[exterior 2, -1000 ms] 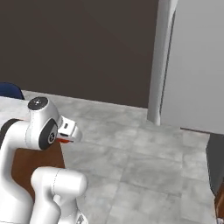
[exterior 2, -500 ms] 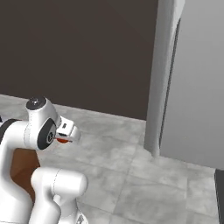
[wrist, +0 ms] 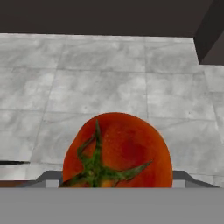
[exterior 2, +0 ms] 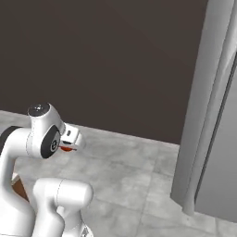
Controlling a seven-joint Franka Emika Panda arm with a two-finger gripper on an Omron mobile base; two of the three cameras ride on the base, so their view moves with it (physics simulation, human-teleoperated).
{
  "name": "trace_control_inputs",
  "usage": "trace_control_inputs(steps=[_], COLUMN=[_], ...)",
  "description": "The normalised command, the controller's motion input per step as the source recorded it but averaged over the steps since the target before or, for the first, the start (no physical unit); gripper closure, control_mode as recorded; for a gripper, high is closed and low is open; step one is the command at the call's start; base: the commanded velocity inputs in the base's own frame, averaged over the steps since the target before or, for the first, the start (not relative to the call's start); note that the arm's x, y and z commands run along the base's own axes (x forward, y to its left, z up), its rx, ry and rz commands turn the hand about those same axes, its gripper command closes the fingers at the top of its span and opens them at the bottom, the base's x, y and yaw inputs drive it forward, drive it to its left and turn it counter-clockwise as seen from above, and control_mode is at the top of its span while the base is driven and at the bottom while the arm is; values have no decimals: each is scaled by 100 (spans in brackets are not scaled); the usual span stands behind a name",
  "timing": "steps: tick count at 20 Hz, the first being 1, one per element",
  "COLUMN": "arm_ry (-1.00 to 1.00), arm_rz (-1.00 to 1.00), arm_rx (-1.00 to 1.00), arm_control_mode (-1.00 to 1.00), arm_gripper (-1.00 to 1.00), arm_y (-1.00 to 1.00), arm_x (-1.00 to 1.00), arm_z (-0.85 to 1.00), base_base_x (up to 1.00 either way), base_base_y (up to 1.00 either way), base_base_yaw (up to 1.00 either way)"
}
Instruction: Place the tomato and corn inside the fridge drawer. Close the drawer after placing the vegetables.
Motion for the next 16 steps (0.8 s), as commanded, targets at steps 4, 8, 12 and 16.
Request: trace_control_inputs(steps=[4,8,12,16], arm_ry=[0,0,0,0], arm_rz=[0,0,0,0], arm_rx=[0,0,0,0], arm_control_mode=[100,100,100,100], arm_gripper=[100,100,100,100], arm_y=[0,0,0,0], arm_x=[0,0,0,0], arm_z=[0,0,0,0], base_base_x=[94,100,100,96], base_base_y=[21,-2,-4,0], base_base_yaw=[-9,-14,-24,-35])
